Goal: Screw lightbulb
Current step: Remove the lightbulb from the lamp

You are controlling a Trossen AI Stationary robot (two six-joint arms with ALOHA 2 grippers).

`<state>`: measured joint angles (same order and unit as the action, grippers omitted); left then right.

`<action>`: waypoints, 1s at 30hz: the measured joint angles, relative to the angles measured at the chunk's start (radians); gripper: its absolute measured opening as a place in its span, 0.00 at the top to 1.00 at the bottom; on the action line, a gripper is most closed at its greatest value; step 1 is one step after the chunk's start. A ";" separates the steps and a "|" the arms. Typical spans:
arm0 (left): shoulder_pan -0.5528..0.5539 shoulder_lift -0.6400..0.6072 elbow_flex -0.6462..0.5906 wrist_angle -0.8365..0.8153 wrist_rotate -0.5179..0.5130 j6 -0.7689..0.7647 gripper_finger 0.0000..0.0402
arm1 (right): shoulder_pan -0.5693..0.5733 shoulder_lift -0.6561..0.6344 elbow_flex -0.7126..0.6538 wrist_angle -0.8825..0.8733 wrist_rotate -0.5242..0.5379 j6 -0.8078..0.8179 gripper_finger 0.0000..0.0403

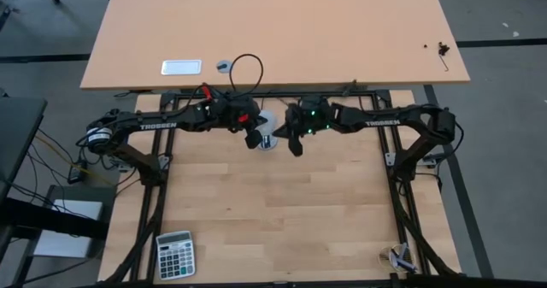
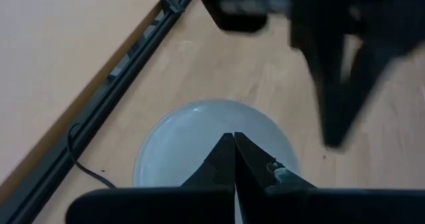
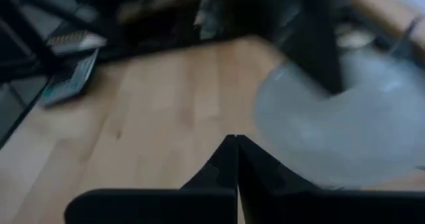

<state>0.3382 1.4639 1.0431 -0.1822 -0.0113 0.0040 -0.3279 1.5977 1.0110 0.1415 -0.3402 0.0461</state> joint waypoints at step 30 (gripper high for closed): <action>-0.003 0.000 0.001 -0.011 0.006 -0.012 1.00 | -0.131 -0.010 -0.001 -0.067 0.179 0.046 0.98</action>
<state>0.3355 1.4643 1.0443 -0.1936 -0.0048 -0.0082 -0.4589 1.5877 1.0100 0.0749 -0.1617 0.0921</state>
